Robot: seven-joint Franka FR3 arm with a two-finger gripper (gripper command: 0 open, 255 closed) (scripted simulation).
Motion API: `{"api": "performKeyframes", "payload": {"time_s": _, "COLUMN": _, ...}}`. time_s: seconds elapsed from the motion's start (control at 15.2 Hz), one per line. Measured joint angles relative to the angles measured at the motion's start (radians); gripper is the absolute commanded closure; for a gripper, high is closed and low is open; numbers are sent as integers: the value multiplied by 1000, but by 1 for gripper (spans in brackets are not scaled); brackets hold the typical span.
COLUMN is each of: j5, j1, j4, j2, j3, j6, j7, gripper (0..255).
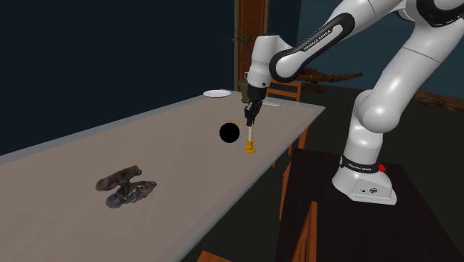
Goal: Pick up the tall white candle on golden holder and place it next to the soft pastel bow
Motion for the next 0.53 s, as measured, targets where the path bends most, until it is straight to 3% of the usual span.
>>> {"api": "performKeyframes", "payload": {"time_s": 0.53, "j5": 2, "j1": 2, "j4": 24, "j2": -25, "j3": -2, "j6": -49, "j7": -3, "gripper": 255}}
